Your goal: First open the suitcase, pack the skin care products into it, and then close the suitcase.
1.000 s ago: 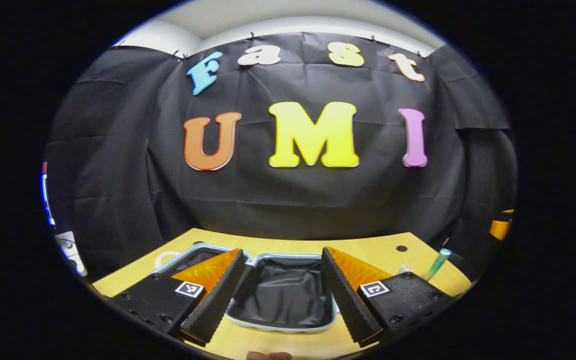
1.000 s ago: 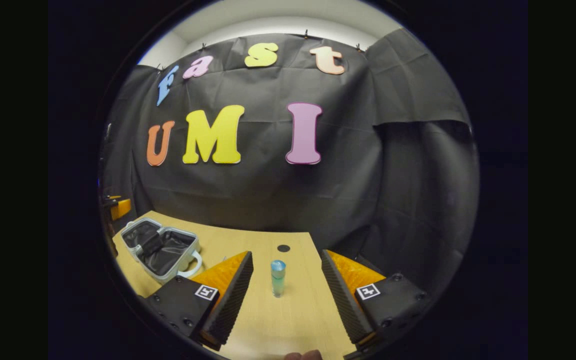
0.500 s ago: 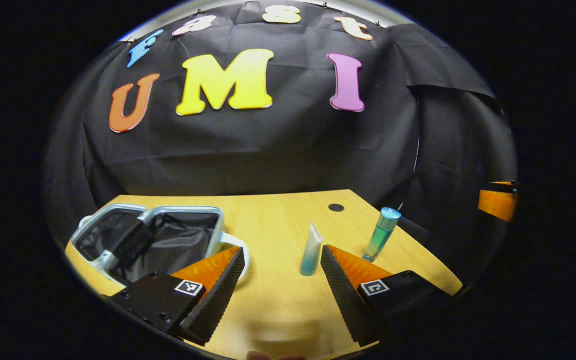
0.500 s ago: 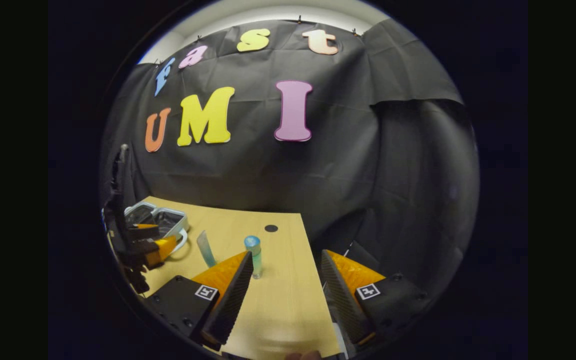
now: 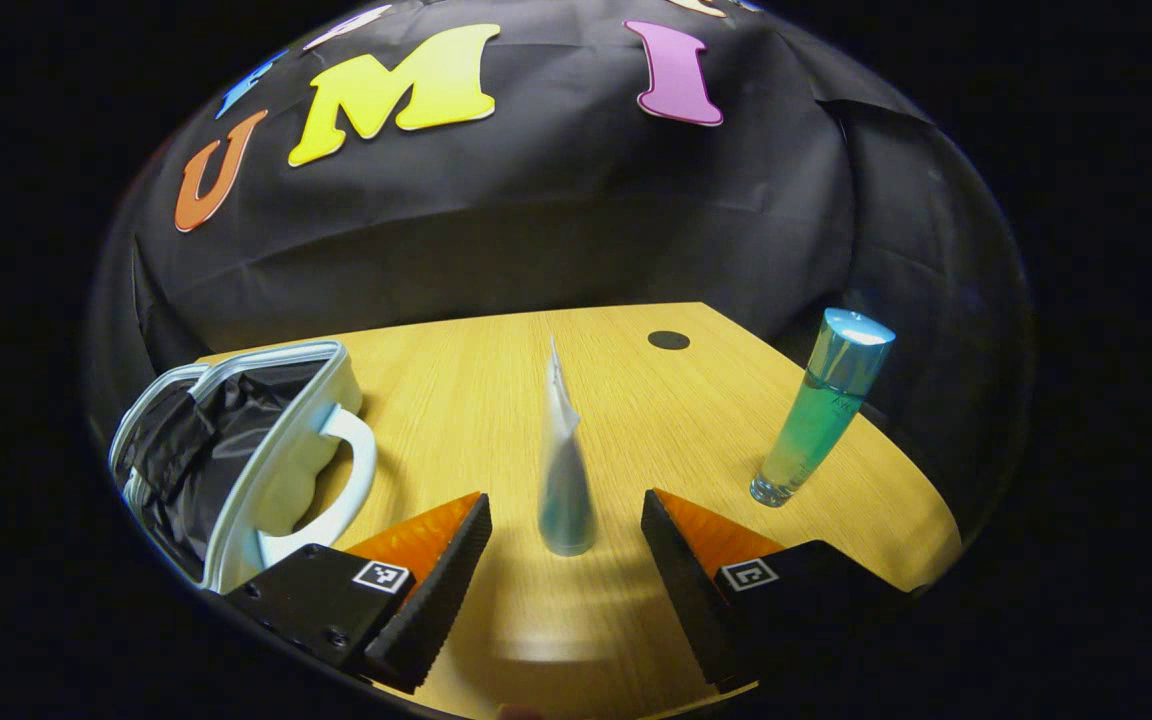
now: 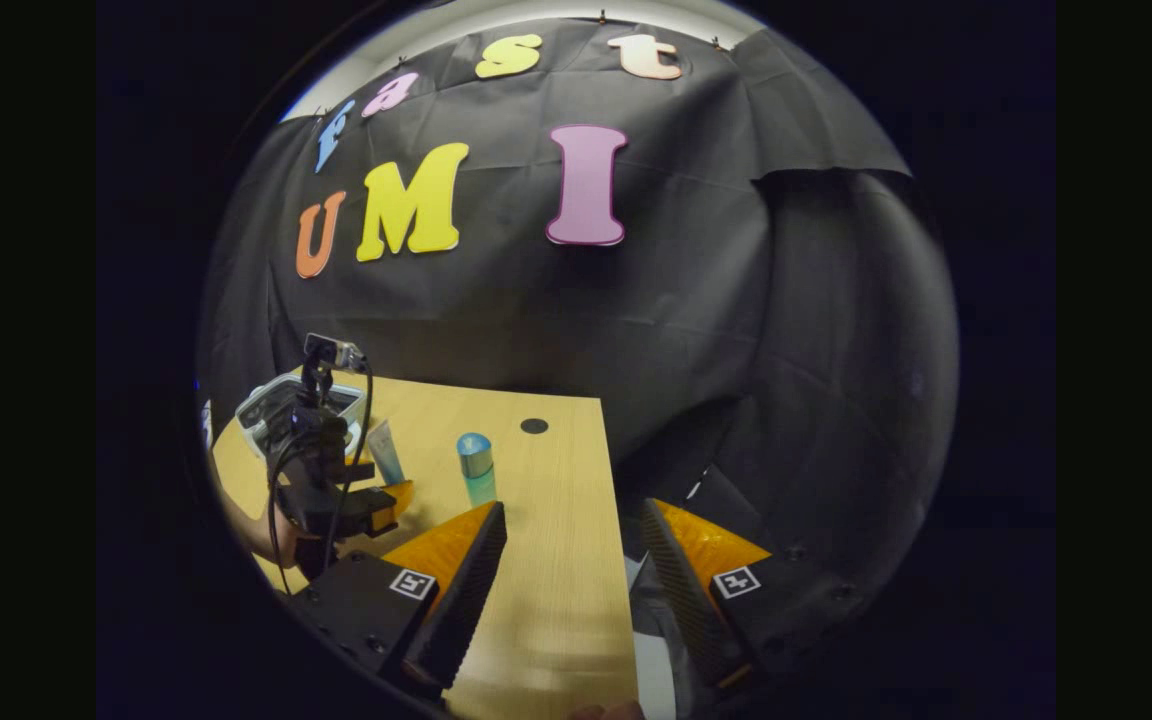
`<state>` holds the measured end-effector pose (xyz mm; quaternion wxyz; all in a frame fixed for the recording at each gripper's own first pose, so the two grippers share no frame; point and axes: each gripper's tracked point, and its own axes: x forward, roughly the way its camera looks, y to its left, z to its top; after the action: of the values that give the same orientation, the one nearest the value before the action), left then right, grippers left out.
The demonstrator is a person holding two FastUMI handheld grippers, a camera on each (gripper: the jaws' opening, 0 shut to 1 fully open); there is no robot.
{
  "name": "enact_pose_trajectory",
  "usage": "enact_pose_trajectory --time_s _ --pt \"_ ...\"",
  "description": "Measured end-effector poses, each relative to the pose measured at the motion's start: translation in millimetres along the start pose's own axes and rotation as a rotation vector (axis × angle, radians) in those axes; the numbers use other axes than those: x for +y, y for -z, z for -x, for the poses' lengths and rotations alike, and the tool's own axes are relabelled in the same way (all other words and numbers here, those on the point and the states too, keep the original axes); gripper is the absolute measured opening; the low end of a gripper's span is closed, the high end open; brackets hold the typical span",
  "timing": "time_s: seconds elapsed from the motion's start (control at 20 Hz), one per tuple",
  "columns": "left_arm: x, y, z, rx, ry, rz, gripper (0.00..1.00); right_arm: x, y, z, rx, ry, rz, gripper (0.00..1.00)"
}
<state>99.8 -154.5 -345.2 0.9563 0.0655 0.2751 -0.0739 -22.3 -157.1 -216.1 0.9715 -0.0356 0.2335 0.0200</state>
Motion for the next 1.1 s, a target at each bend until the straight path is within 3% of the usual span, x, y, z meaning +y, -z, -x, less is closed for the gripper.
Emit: enact_pose_trajectory --time_s 0.05,0.2,0.3,0.35,0.45,0.5,0.6,0.7,0.8,0.85,0.9,1.1 --pt "-0.3 -0.1 -1.7 0.000 -0.005 -0.006 0.95 -0.4 2.1 -3.8 0.004 -0.007 0.002 0.82" --pt "-0.1 5.5 -8.4 0.024 -0.020 0.017 0.74 -3.1 7.9 -11.0 0.020 -0.029 -0.004 0.82" --pt "2.7 8.2 -13.5 0.039 -0.033 0.027 0.68 -4.1 10.2 -13.8 0.026 -0.037 -0.005 0.80" --pt "4.3 6.6 -15.6 0.036 -0.037 0.032 0.72 -4.0 10.8 -14.2 0.027 -0.041 -0.006 0.82" --pt "5.1 6.7 -17.1 0.038 -0.038 0.038 0.48 -3.8 12.0 -13.4 0.027 -0.046 -0.004 0.82" --pt "7.8 5.9 -17.7 0.038 -0.046 0.032 0.55 -4.1 12.6 -14.1 0.029 -0.047 -0.001 0.83" --pt "10.5 6.7 -15.5 0.049 -0.049 0.033 0.43 2.0 17.7 -16.9 0.042 -0.063 -0.007 0.82" --pt "12.7 4.6 -6.3 0.067 -0.039 0.048 0.41 15.7 21.9 -22.1 0.044 -0.093 -0.015 0.82" --pt "18.2 -5.5 16.9 0.062 -0.013 0.064 0.39 34.7 28.3 -35.5 0.050 -0.121 -0.038 0.83" --pt "20.2 -11.4 31.7 0.058 0.001 0.072 0.46 47.8 34.6 -44.6 0.063 -0.136 -0.047 0.83" --pt "24.2 -16.9 47.7 0.057 0.015 0.078 0.39 60.2 39.6 -54.4 0.073 -0.149 -0.050 0.83" --pt "47.9 -26.4 113.5 0.063 0.030 0.068 0.39 103.2 54.8 -103.3 0.107 -0.178 -0.051 0.83"
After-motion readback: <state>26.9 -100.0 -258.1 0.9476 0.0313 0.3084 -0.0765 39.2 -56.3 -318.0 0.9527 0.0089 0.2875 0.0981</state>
